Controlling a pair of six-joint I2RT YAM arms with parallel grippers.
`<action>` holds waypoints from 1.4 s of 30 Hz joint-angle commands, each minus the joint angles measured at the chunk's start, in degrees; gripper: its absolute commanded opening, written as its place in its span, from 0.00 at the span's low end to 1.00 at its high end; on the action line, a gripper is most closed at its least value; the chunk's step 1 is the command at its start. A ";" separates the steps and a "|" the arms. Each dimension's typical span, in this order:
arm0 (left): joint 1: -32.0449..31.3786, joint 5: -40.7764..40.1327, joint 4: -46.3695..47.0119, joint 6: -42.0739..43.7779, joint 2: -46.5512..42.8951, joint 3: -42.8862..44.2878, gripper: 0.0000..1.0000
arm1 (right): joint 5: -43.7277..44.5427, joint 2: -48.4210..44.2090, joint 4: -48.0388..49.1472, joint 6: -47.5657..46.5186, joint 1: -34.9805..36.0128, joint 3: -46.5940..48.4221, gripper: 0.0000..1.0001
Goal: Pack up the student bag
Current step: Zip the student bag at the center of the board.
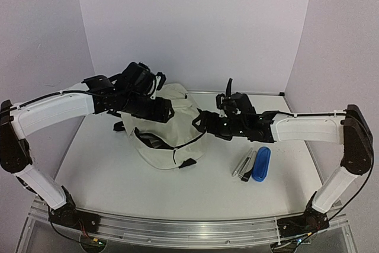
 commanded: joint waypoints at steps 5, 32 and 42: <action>-6.90 10.74 0.38 -24.06 -5.78 -11.21 0.67 | -4.59 7.30 2.30 2.89 -0.28 4.55 0.90; -8.62 9.31 13.59 -28.01 6.04 -18.79 0.42 | -6.19 8.89 7.25 7.28 -0.31 2.71 0.59; -8.02 8.17 16.67 -29.09 7.11 -19.22 0.27 | -6.03 8.93 7.51 7.28 -0.31 2.80 0.52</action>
